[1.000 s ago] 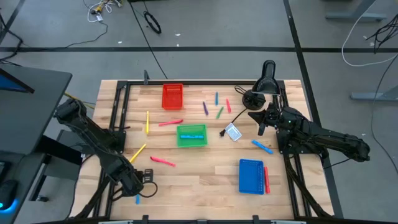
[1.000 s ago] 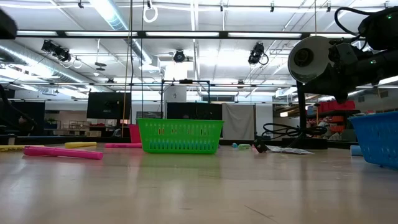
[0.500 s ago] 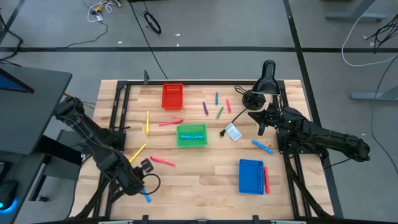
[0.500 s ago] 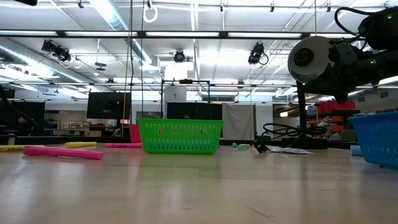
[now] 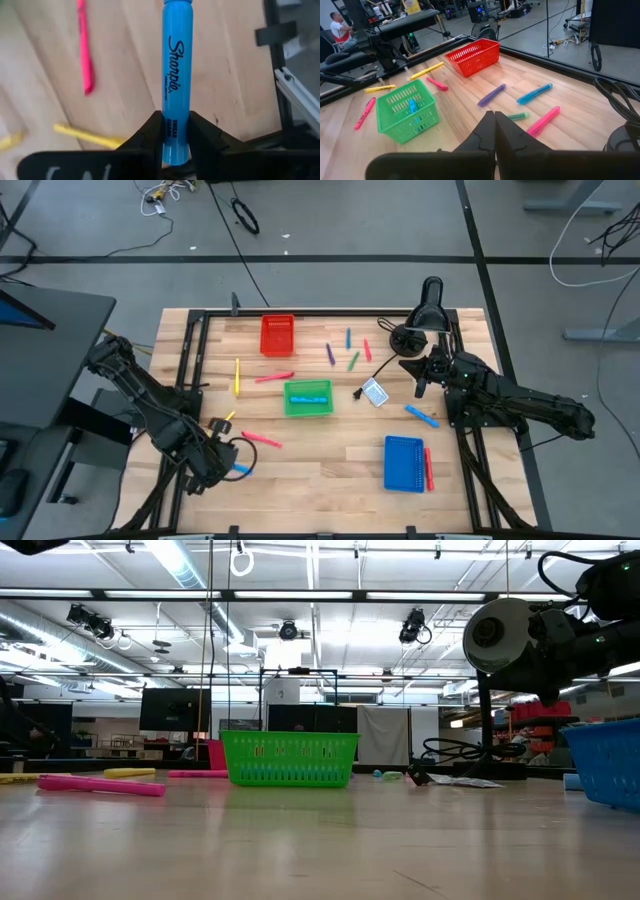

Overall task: Pick & Place Markers
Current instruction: Put the bottom blue highlighter pen into the green bin

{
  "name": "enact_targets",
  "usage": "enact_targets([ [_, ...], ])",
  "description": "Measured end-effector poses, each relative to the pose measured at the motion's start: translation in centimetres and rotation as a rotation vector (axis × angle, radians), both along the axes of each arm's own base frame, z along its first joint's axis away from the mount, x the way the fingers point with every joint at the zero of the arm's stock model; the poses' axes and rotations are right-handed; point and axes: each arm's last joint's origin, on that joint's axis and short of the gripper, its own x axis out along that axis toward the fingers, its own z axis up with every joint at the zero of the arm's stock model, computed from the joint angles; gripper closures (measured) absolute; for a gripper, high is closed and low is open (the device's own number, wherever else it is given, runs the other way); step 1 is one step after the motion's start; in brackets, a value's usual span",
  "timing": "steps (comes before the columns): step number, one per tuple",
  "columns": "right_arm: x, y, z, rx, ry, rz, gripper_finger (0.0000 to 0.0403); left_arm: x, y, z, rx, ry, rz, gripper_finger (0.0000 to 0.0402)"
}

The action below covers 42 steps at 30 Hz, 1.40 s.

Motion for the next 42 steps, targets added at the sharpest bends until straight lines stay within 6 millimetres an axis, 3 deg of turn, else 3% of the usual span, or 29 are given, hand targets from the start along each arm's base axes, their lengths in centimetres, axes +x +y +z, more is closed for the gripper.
enact_targets([
  [12,0.0,0.0,0.0,0.000,-0.001,0.000,0.0403,-0.5,0.4,-0.1,-0.025,0.117,0.273,0.0332],
  [23,0.0,0.0,0.0,0.000,-0.001,0.000,0.0403,0.1,1.3,0.1,-0.010,0.131,0.333,0.0332],
  [29,0.0,0.0,0.0,0.000,-0.001,0.000,0.0403,1.8,3.2,1.7,-0.019,0.085,0.370,0.0332],
  [42,0.0,0.0,0.0,0.000,0.000,0.000,0.0403,8.4,9.6,4.4,0.031,0.073,0.492,0.0332],
])
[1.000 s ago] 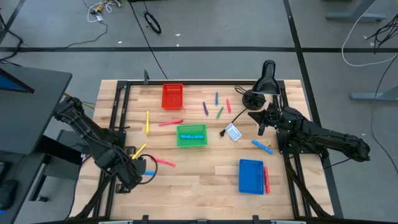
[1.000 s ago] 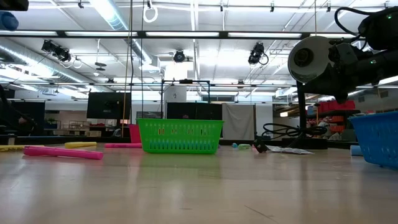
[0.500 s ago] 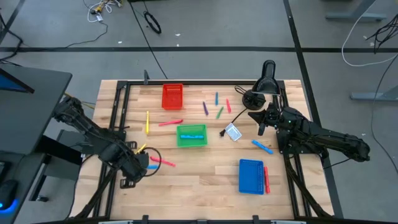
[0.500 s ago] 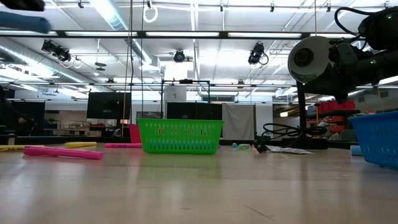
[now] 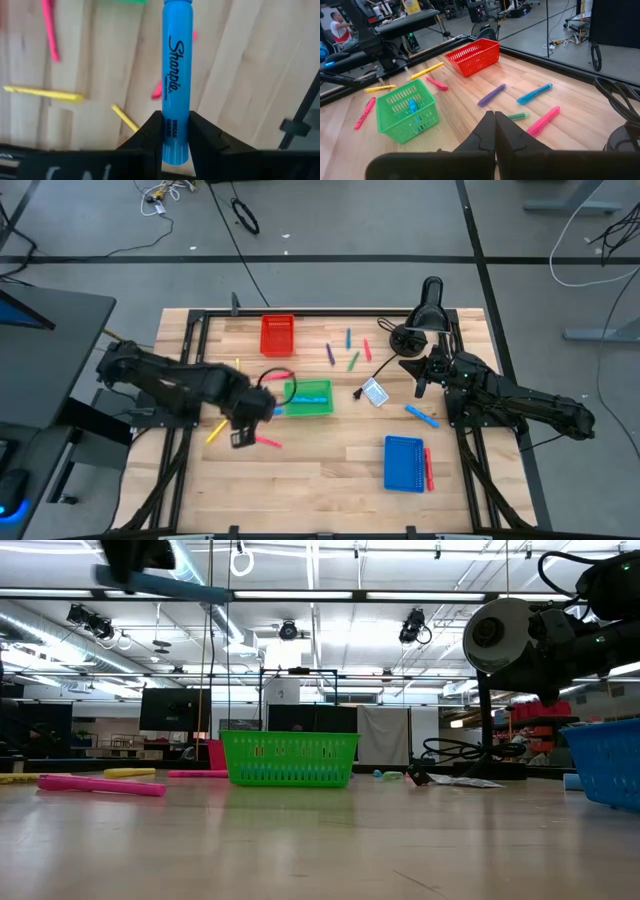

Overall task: Pick & Place Markers
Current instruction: Put the bottom blue highlighter pen into the green bin

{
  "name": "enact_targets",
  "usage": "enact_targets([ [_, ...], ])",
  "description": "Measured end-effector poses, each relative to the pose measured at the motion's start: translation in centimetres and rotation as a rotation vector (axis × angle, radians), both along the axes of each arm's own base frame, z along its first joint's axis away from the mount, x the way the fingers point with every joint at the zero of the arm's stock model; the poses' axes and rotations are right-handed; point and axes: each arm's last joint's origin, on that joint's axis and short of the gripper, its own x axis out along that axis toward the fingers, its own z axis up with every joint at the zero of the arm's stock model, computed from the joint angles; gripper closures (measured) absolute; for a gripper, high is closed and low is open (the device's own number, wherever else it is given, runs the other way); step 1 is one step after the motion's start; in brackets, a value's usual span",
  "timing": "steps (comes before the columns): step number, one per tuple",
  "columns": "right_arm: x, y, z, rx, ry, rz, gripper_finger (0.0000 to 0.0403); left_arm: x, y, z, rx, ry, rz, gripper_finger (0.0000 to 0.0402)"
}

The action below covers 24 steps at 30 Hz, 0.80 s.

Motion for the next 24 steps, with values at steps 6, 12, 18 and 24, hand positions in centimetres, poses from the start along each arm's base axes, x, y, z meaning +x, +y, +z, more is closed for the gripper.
enact_targets([
  [6,0.0,0.0,0.0,0.000,0.000,0.000,0.0403,3.1,2.7,1.4,0.015,-0.001,0.005,0.0332],
  [12,0.0,0.0,0.0,0.000,0.000,0.000,0.0403,6.1,5.0,2.9,0.036,-0.009,0.007,0.0332],
  [18,0.0,0.0,0.0,0.000,0.000,0.000,0.0403,8.3,7.2,4.2,0.044,-0.055,0.022,0.0332],
  [24,0.0,0.0,0.0,0.000,0.000,0.000,0.0403,9.4,8.8,3.8,0.051,-0.052,0.027,0.0332],
])
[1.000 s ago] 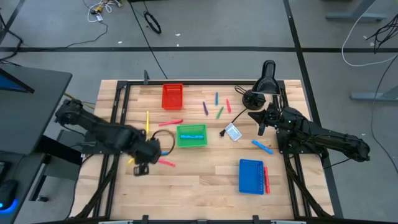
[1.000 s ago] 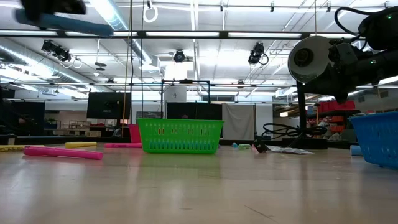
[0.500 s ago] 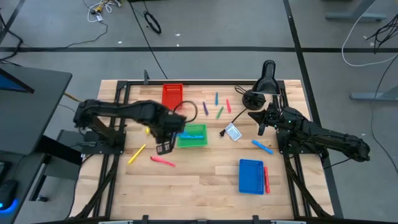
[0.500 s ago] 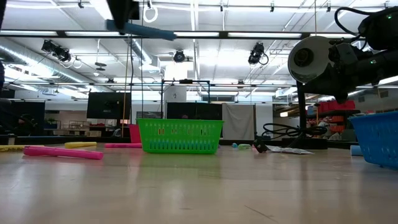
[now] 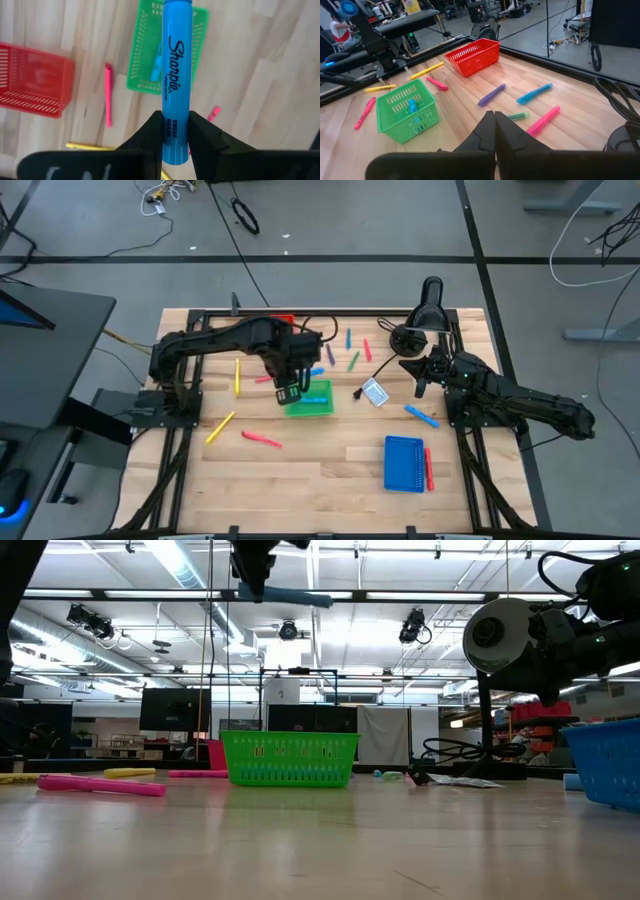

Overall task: Pick & Place Markers
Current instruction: Put the bottom blue highlighter pen into the green bin

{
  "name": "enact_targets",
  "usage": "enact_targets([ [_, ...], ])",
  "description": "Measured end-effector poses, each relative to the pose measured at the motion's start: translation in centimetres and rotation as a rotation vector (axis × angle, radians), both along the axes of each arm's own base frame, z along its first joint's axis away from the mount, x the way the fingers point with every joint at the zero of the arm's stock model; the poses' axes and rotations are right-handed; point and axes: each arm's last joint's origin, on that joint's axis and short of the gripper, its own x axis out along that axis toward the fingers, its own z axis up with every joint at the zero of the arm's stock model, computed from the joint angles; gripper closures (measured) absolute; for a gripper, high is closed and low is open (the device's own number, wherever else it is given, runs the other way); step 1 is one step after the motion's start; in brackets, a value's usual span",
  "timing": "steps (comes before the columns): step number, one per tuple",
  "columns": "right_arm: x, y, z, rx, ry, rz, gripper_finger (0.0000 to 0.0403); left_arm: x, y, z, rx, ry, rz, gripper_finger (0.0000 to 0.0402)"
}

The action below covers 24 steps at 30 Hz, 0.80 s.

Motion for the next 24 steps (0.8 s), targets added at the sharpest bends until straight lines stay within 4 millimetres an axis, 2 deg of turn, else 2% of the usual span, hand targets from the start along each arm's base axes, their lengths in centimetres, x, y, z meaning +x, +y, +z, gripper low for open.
enact_targets([
  [6,0.0,0.0,0.0,0.000,0.000,0.000,0.0403,1.0,0.2,-2.4,0.013,0.005,-0.007,0.0332],
  [24,0.0,0.0,0.0,0.000,0.000,0.000,0.0403,2.0,-0.3,-9.6,-0.016,0.037,-0.047,0.0332],
])
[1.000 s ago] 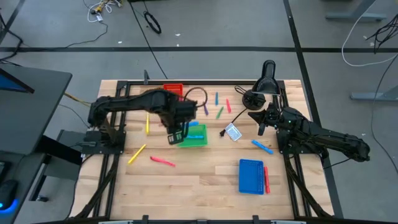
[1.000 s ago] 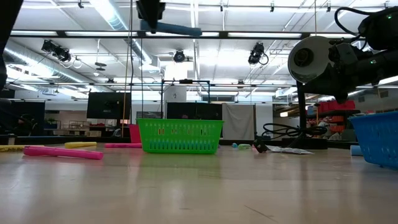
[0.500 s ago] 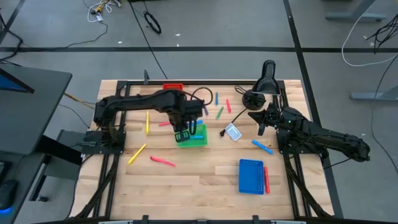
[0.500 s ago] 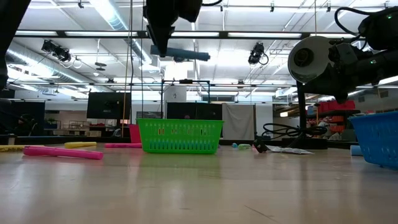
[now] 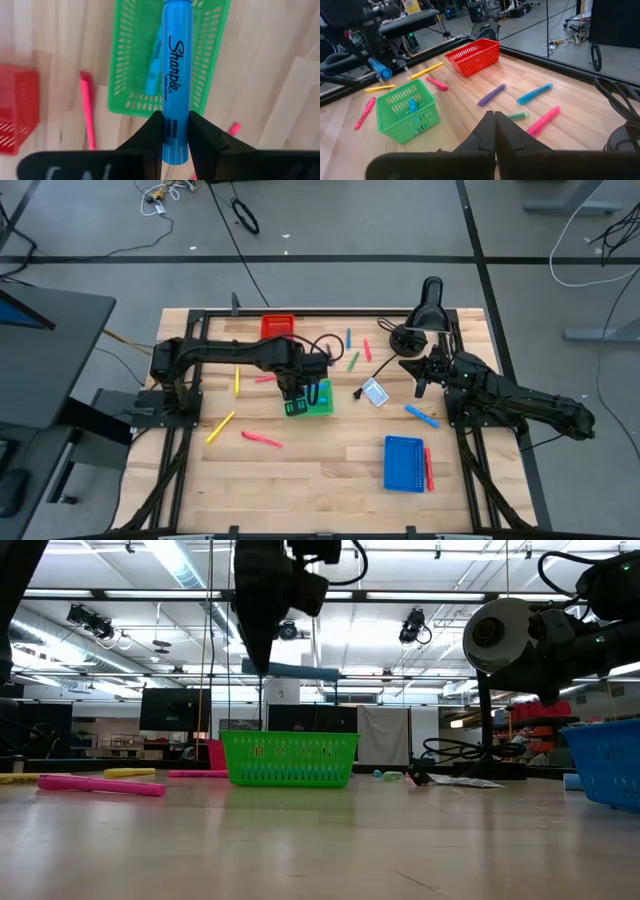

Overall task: Pick & Place Markers
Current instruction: Put the bottom blue highlighter pen into the green bin

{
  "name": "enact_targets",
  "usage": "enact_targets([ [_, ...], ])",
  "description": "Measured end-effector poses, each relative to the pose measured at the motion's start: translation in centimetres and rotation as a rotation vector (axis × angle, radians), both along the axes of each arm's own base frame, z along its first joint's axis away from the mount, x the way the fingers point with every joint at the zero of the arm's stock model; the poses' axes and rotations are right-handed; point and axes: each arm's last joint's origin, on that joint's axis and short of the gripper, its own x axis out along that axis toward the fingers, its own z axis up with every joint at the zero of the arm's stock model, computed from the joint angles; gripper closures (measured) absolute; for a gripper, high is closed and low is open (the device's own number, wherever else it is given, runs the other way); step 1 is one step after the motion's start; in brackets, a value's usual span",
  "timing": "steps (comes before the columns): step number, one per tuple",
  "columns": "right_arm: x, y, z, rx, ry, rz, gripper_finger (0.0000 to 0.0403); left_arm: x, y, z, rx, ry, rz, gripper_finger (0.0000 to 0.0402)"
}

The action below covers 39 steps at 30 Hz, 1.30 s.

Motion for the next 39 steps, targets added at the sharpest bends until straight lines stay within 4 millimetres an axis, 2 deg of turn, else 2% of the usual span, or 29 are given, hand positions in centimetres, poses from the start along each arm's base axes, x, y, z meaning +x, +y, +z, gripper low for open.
enact_targets([
  [4,0.0,0.0,0.0,0.000,0.000,0.000,0.0403,0.0,-0.4,-2.0,-0.003,0.004,-0.016,0.0332],
  [10,0.0,0.0,0.0,0.000,0.000,0.000,0.0403,0.2,-0.6,-3.8,0.000,-0.016,-0.035,0.0332],
  [19,0.0,0.0,0.0,0.000,0.000,0.000,0.0403,1.4,-0.4,-7.6,0.011,0.085,-0.082,0.0332],
  [26,0.0,0.0,0.0,0.000,0.000,0.000,0.0403,2.0,-0.3,-9.4,0.021,0.114,-0.108,0.0332],
  [30,0.0,0.0,0.0,0.000,0.000,0.000,0.0403,2.0,-0.3,-9.5,0.003,0.112,-0.106,0.0330],
  [39,0.0,0.0,0.0,0.000,0.000,0.000,0.0403,2.2,-0.1,-9.5,-0.027,0.090,-0.088,0.0224],
])
